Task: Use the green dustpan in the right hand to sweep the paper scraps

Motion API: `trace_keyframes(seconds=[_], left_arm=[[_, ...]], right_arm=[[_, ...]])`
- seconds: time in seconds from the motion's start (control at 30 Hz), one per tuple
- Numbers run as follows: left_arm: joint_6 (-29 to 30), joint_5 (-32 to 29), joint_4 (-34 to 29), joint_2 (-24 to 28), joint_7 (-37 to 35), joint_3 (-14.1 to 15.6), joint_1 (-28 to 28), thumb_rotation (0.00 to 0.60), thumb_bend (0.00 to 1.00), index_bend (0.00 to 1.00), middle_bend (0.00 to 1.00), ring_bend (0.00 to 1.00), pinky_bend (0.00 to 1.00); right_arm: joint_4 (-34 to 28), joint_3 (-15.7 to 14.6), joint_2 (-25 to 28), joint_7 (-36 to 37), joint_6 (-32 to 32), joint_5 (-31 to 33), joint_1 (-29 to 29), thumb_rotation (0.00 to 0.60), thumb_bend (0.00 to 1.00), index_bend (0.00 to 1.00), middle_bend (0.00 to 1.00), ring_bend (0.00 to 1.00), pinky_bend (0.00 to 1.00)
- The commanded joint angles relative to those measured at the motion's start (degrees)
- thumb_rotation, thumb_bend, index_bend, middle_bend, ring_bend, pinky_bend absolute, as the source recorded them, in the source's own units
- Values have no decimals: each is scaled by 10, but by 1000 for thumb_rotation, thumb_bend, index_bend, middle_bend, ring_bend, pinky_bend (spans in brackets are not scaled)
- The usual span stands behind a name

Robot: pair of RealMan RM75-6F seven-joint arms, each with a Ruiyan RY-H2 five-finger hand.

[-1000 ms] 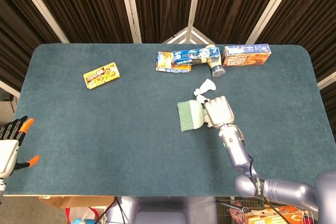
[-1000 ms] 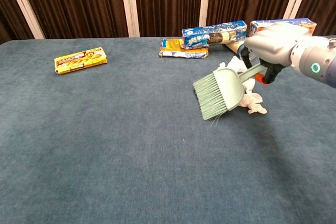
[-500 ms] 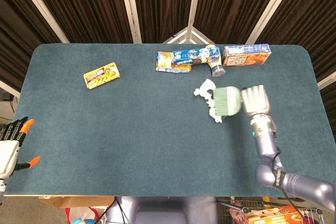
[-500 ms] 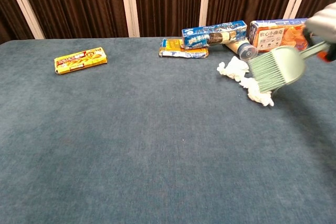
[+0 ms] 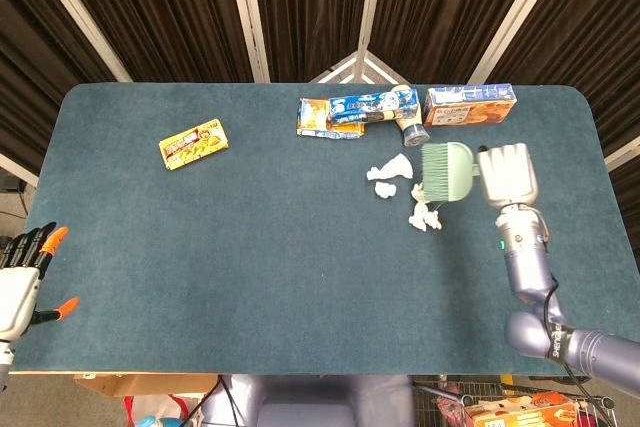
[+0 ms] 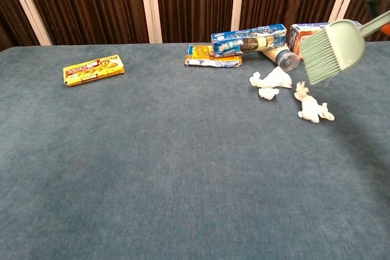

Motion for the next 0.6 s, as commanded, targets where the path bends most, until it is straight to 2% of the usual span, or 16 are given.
trace_keyframes(seconds=[0.03,0.33,0.6], left_arm=[[-1,-1,0,0,0,0,0,600,51,0,0,0,0],[-9,-9,-1,4,-11,-1,-2,600,51,0,0,0,0],[-18,-16,-3,8,-20,-2,-4,600,51,0,0,0,0]], right_arm=[[-8,5,-16,-5,-6,1,13,600,608,792,959,989,1000],[30,22,-87,-25,-40,32,65,600,608,793,959,989,1000],[103,16,-151,-34,-87,60,101,600,608,792,959,989,1000]])
